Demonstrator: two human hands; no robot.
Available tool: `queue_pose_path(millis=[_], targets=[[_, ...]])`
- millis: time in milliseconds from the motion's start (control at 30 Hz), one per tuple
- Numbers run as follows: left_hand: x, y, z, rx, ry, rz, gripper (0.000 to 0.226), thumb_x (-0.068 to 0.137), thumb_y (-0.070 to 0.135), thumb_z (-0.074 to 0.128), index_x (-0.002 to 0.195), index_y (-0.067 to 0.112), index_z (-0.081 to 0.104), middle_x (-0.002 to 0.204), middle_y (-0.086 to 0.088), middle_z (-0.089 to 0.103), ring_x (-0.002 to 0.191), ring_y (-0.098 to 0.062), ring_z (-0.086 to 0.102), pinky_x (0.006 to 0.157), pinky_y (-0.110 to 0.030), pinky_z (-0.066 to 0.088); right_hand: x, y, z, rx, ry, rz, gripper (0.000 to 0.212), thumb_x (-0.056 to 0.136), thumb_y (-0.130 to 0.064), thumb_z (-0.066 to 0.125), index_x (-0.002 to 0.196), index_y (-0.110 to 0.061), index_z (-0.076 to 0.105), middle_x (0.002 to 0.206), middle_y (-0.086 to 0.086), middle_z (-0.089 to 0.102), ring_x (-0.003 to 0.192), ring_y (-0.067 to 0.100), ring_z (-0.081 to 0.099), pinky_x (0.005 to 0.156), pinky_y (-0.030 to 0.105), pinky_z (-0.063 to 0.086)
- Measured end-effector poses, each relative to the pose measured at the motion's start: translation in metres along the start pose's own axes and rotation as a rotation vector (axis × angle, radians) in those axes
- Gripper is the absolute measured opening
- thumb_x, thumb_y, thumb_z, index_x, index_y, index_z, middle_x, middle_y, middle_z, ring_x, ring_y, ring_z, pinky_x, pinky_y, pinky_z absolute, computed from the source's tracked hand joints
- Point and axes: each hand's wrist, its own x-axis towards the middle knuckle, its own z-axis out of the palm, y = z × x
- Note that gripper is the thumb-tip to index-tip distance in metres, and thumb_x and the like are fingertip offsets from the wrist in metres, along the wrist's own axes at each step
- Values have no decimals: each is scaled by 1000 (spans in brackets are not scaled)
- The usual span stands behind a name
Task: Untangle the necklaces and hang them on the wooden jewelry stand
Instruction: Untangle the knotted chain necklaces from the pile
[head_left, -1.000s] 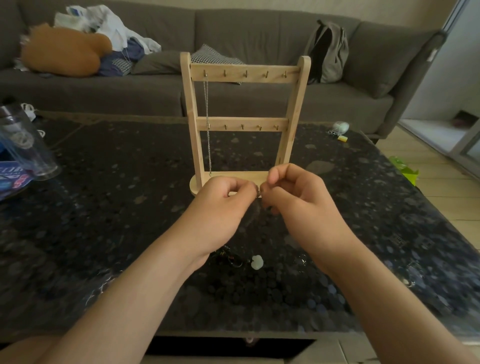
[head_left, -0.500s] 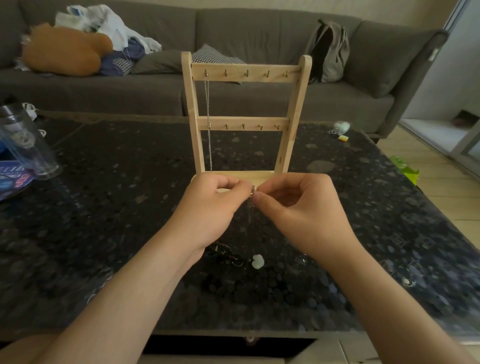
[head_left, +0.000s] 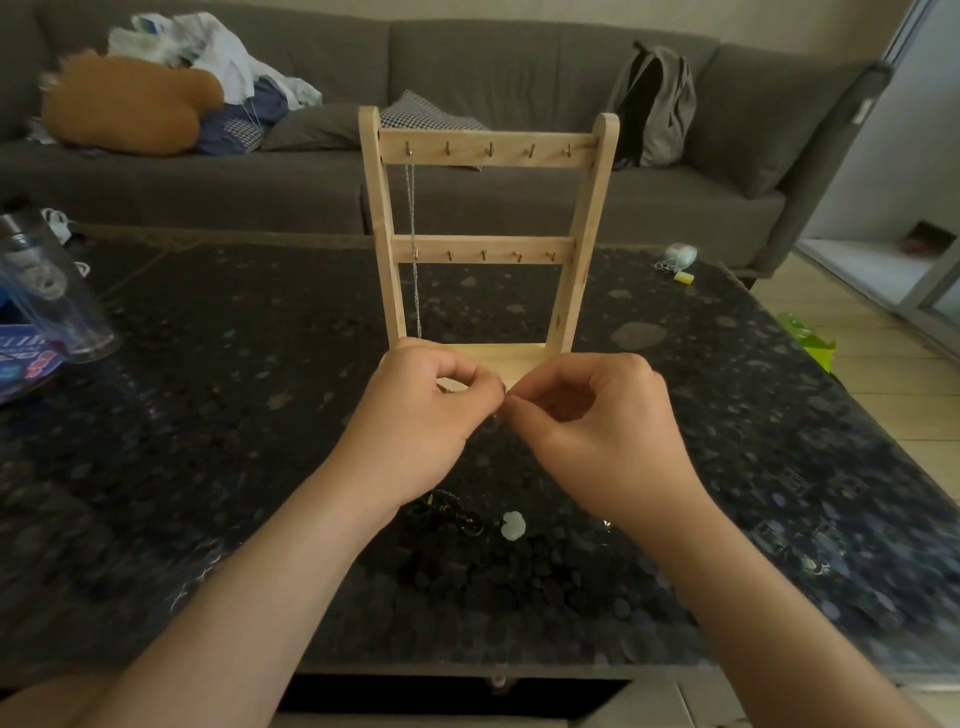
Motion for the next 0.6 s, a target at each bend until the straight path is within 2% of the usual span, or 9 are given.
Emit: queue_pose_path(millis=[100, 167, 233, 300, 333, 400, 467, 600], targets=[[2, -1, 0, 85, -34, 40, 10, 101, 30, 71, 95, 28, 79, 123, 15, 55, 112, 2, 54, 81, -3, 37, 2, 0, -1, 35, -65, 73, 12, 88, -19, 82, 78, -24, 79, 67, -11, 75, 62, 1, 69, 59, 13, 50], [1, 1, 1, 73, -66, 20, 12, 102, 31, 68, 96, 27, 78, 126, 11, 55, 110, 6, 54, 78, -1, 37, 4, -1, -2, 81, -120, 144, 9, 89, -20, 77, 81, -21, 77, 70, -4, 76, 57, 0, 64, 58, 15, 48], [0, 2, 1, 42, -90, 1, 19, 104, 31, 65, 91, 25, 79, 123, 3, 61, 97, 6, 59, 73, -2, 39, 5, -3, -3, 127, -186, 203, 7, 92, -20, 72, 87, -17, 75, 75, 1, 78, 57, 4, 64, 59, 21, 51], [-1, 3, 2, -19, -122, -35, 27, 105, 29, 62, 85, 20, 79, 108, -12, 71, 83, -7, 62, 70, -15, 43, 7, -5, -3, 178, -239, 247, 10, 95, -20, 68, 91, -13, 74, 77, 3, 80, 71, 17, 75, 73, 35, 64], [-1, 3, 2, -54, -132, -66, 28, 105, 29, 61, 87, 16, 79, 95, -15, 70, 81, -14, 61, 71, -23, 45, 7, -6, -3, 208, -254, 269, 13, 97, -19, 65, 91, -12, 74, 77, 3, 80, 81, 23, 79, 84, 42, 66], [1, 1, 1, -130, -118, -131, 32, 103, 30, 60, 97, 2, 75, 82, -9, 60, 78, -16, 58, 78, -32, 47, 7, -7, -3, 286, -273, 317, 19, 99, -19, 61, 86, -12, 72, 75, 1, 78, 91, 27, 79, 96, 49, 63], [4, -2, -1, -181, -101, -165, 37, 102, 31, 60, 105, -5, 71, 84, -7, 57, 83, -16, 59, 87, -38, 50, 8, -6, -3, 340, -266, 356, 22, 100, -18, 59, 84, -11, 72, 75, 1, 77, 93, 25, 79, 98, 49, 62], [3, -1, -2, -227, -126, -179, 31, 103, 34, 62, 106, 7, 78, 94, -4, 65, 94, -14, 62, 100, -43, 50, 8, -5, -3, 361, -150, 348, 10, 98, -18, 69, 95, -13, 77, 91, 11, 78, 94, 26, 77, 93, 48, 64]])
